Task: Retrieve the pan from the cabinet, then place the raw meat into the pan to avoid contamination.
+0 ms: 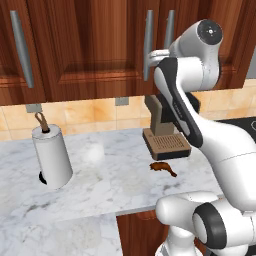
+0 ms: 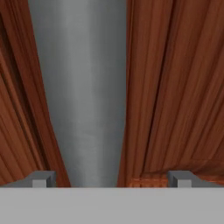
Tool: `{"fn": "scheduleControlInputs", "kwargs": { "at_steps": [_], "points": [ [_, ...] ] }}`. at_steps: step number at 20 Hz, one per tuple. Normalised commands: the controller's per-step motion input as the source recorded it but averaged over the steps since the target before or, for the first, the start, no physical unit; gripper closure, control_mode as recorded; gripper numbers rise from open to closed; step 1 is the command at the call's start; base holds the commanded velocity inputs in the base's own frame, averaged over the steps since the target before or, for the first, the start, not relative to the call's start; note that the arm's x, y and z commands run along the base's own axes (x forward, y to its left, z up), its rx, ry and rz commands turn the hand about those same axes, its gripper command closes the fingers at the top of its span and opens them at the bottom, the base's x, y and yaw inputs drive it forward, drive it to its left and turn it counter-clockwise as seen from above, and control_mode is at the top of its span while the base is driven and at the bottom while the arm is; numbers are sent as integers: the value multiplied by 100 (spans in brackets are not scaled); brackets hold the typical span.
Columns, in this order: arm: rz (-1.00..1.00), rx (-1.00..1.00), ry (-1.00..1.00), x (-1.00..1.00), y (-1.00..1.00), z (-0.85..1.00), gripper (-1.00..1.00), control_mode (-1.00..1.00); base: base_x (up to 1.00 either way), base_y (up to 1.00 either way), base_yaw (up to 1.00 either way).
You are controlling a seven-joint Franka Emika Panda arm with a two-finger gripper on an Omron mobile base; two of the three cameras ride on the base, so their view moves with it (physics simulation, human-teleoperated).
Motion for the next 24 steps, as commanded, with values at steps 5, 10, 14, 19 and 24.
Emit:
{"fn": "scheduleControlInputs", "kwargs": {
  "at_steps": [5,10,14,19,24],
  "points": [
    [0,0,0,31,1,-8,-100,-100,0,0,0],
    [0,0,0,26,8,-3,-100,-100,0,0,0],
    [0,0,0,29,17,-6,-100,-100,0,0,0],
    [0,0,0,29,31,-8,100,-100,0,0,0],
    [0,0,0,15,10,0,100,-100,0,0,0]
  ]
}}
